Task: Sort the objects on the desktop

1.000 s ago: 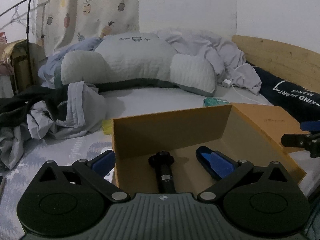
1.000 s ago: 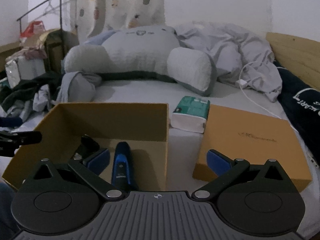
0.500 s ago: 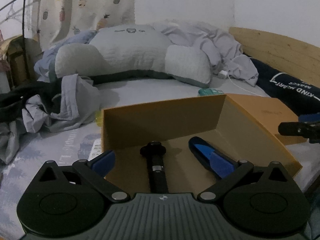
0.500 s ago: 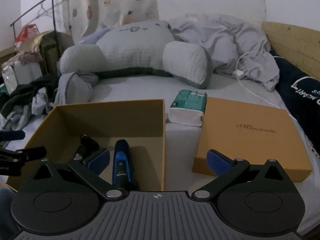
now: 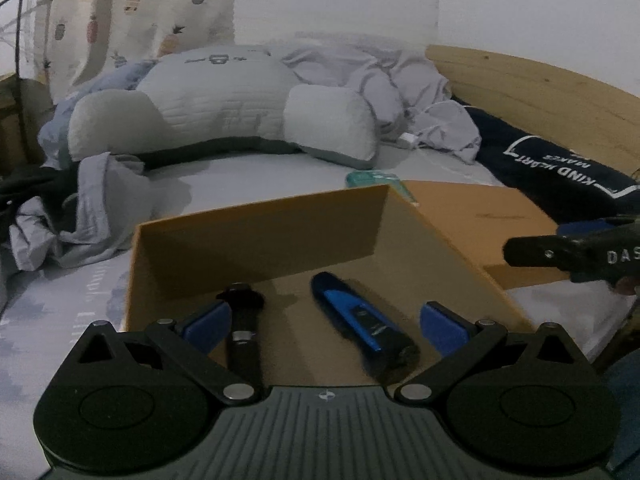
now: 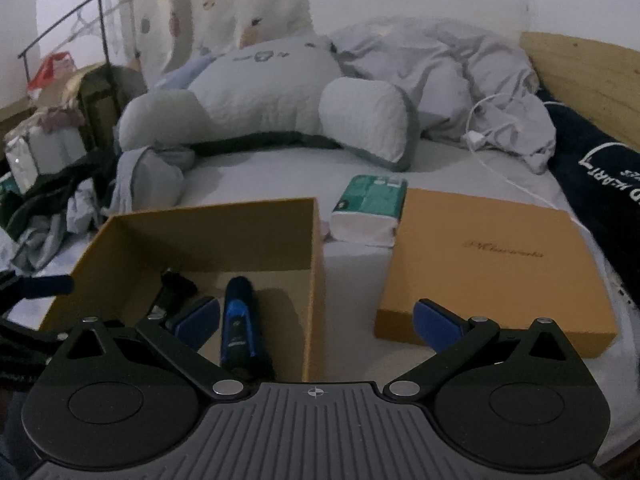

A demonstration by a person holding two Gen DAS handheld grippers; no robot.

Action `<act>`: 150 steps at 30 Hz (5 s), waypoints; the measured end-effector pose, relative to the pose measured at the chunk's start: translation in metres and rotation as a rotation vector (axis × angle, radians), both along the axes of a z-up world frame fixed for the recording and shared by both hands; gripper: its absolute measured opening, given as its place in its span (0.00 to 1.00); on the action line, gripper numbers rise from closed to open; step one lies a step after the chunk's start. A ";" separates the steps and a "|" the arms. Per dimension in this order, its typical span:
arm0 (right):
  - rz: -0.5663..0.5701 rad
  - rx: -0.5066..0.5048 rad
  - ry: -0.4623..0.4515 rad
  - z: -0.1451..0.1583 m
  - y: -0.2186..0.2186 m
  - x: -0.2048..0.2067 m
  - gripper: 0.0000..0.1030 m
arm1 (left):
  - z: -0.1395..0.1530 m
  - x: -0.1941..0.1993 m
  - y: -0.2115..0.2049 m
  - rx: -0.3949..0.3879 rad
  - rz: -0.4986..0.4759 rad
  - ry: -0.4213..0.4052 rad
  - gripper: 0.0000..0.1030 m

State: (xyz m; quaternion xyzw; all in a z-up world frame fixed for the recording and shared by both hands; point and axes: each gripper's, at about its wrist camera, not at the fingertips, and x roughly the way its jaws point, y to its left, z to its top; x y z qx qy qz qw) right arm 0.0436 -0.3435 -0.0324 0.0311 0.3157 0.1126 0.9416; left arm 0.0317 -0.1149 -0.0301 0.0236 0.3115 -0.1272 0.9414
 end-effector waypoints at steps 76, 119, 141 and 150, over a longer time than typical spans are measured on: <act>-0.213 0.120 0.258 -0.125 -0.281 0.180 1.00 | -0.090 0.259 -0.229 -0.063 0.018 0.440 1.00; -0.347 0.113 0.283 -0.065 -0.282 0.116 1.00 | -0.044 0.218 -0.244 -0.094 0.016 0.429 1.00; -0.300 0.023 0.189 0.053 -0.228 0.084 1.00 | 0.050 0.177 -0.178 -0.221 0.055 0.323 1.00; -0.234 -0.022 0.135 0.098 -0.169 0.076 1.00 | 0.082 0.157 -0.117 -0.269 0.102 0.270 1.00</act>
